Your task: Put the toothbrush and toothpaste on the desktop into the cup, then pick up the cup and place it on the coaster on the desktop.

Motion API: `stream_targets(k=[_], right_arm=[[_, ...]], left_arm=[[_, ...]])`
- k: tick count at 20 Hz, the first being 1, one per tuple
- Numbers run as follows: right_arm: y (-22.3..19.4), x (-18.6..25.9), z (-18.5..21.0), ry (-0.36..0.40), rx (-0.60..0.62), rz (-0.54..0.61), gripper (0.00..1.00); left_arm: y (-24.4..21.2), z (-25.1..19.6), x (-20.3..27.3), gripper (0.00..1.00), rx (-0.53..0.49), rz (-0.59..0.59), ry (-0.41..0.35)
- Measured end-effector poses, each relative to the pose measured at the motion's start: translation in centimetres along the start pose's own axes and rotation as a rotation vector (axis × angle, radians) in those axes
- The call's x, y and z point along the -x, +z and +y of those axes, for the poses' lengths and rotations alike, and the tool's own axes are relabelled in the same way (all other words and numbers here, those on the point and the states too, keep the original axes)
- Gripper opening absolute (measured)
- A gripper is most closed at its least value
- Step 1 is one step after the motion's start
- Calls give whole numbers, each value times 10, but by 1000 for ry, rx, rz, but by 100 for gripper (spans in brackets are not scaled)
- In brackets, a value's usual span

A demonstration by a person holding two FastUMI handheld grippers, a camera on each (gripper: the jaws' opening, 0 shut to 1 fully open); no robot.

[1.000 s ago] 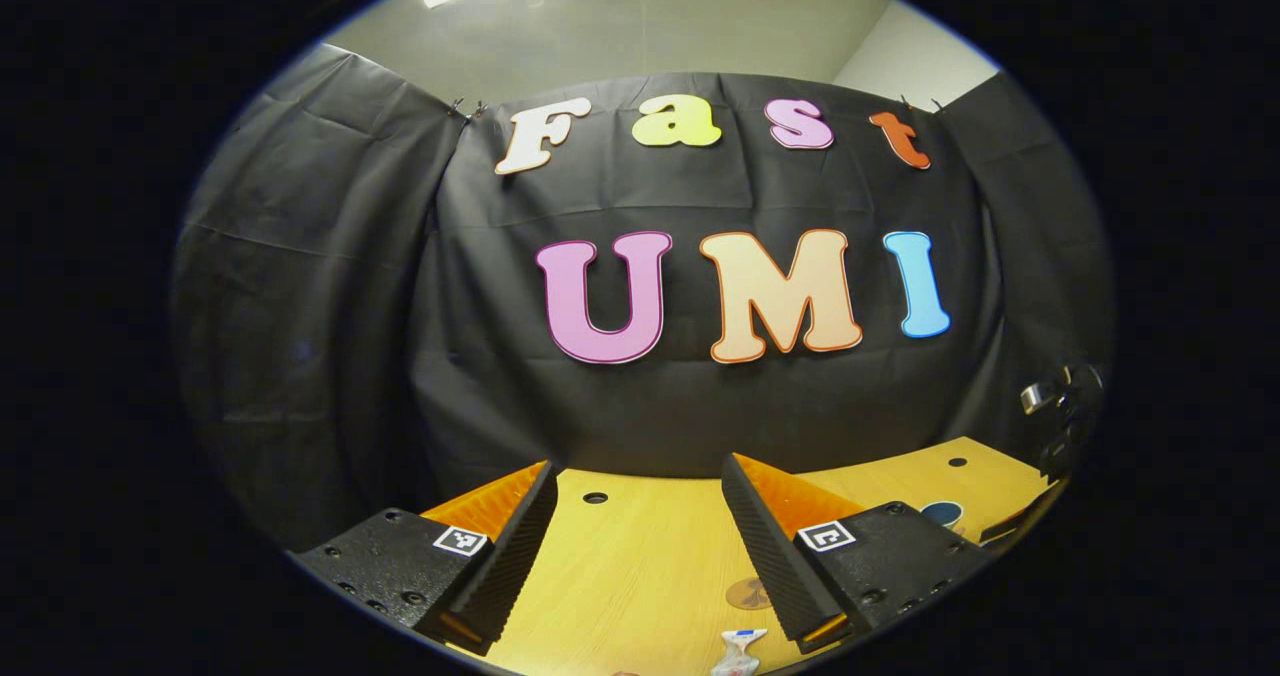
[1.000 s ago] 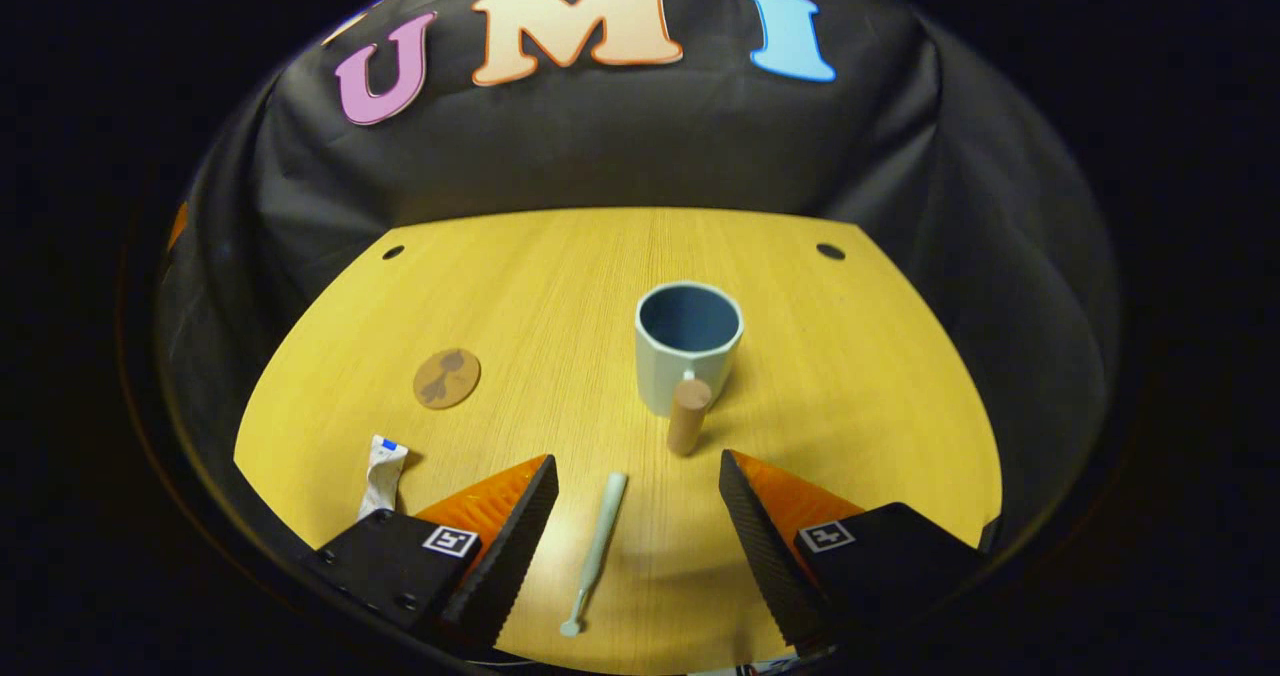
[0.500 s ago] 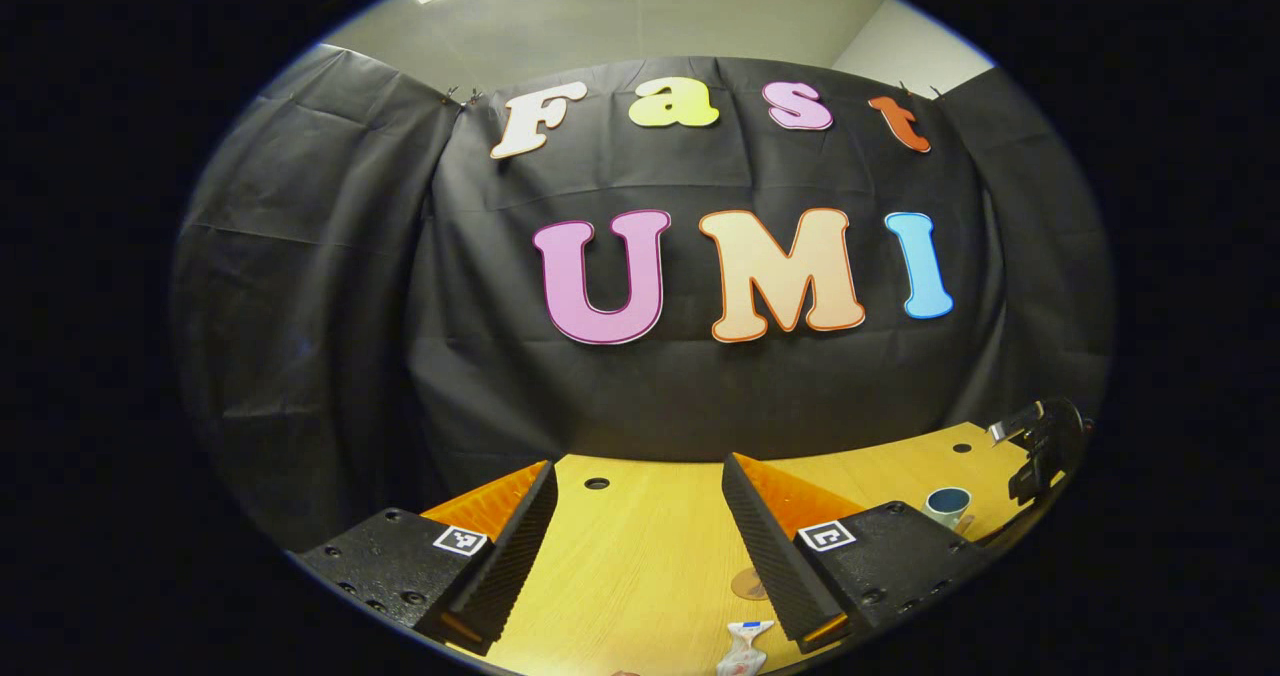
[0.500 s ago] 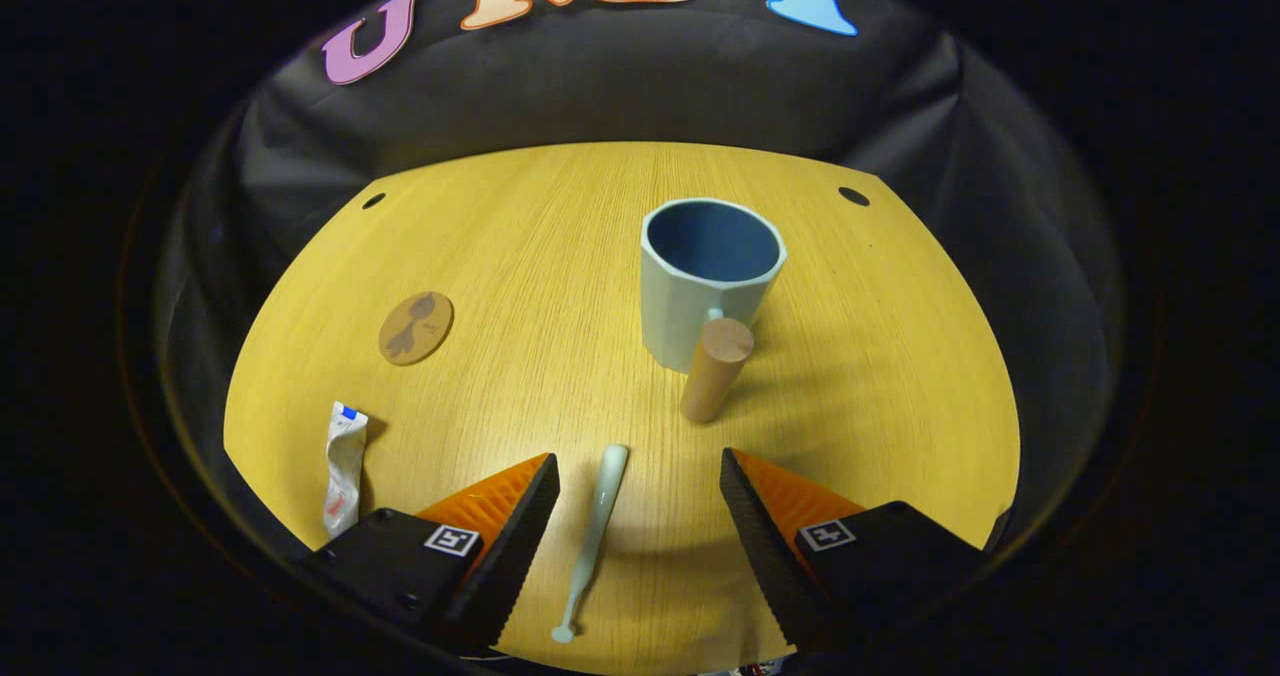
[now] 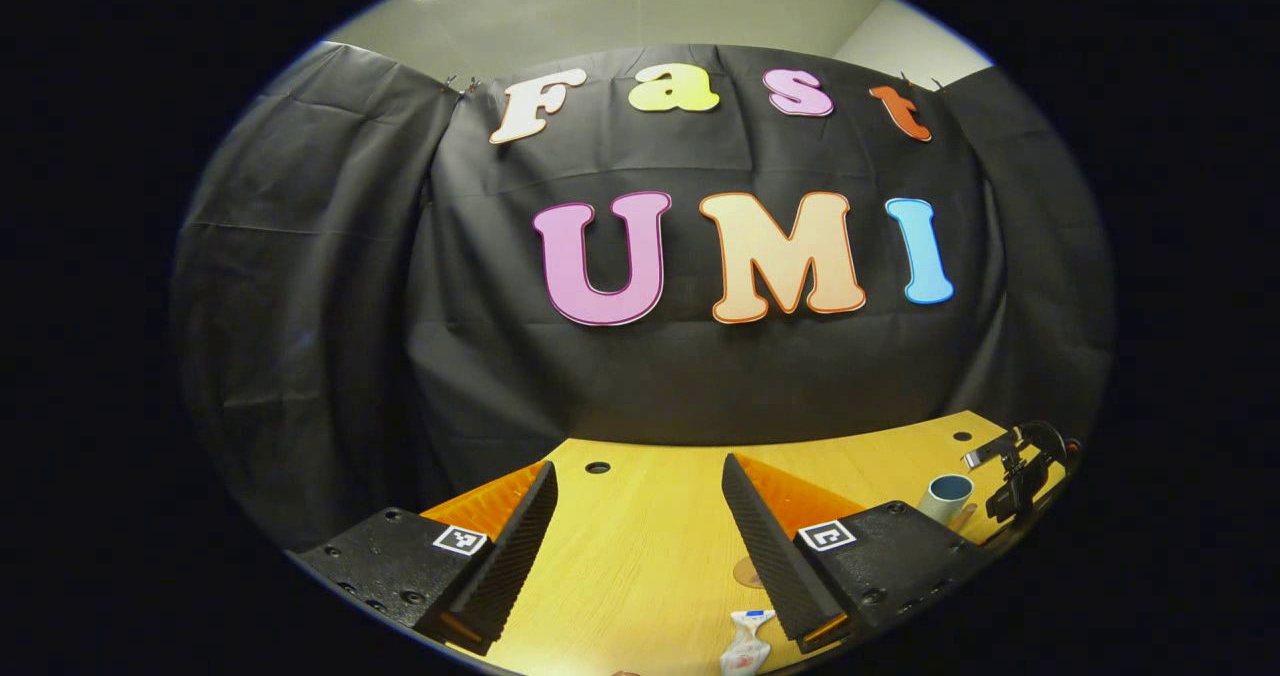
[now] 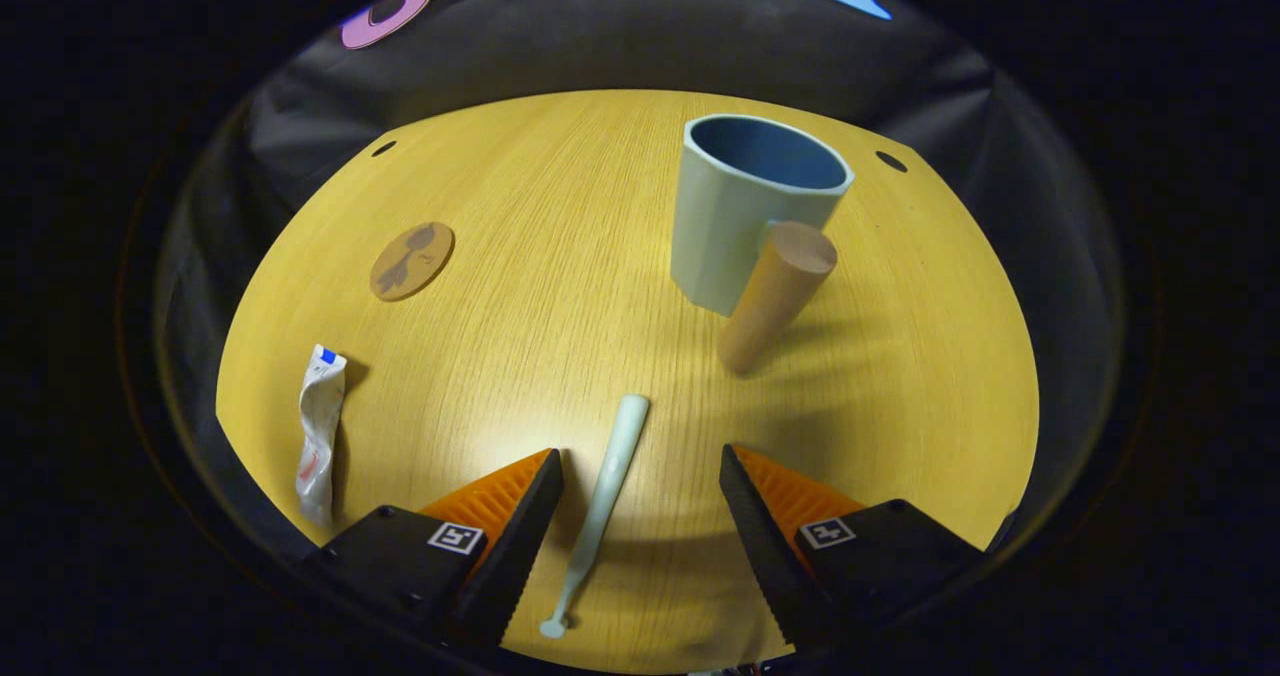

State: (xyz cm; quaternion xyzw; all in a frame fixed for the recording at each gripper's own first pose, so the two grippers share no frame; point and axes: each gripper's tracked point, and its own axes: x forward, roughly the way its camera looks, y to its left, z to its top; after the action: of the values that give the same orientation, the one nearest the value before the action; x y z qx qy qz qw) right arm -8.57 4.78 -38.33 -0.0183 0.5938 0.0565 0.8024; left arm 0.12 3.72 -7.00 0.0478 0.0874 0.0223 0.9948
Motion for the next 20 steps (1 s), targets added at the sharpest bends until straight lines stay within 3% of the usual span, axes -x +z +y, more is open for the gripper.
stream_targets(k=[3, 7, 8, 10, 12, 15, 17, 20], right_arm=[[-1, -1, 1, 12, 19, 0, 95], [-4, 0, 4, 39, 50, 3, 64], [-5, 0, 5, 42, 58, 5, 51], [-5, 0, 5, 60, 75, 8, 52], [-6, 3, 6, 63, 75, 8, 20], [-10, 3, 11, 90, 84, 29, 23], [-14, 2, 14, 94, 57, 49, 8], [-14, 4, 13, 99, 61, 52, 8]], left_arm=[[-8, -4, 2, 96, 19, 17, -13], [-27, -14, 3, 96, 19, 64, -36], [-30, -17, 3, 96, 13, 65, -42], [-38, -24, 2, 96, -1, 79, -60], [-47, -33, 2, 97, -6, 100, -82], [-57, -42, 1, 97, -7, 121, -103], [-65, -48, 2, 97, -16, 135, -122], [-92, -64, 3, 96, -8, 209, -179]])
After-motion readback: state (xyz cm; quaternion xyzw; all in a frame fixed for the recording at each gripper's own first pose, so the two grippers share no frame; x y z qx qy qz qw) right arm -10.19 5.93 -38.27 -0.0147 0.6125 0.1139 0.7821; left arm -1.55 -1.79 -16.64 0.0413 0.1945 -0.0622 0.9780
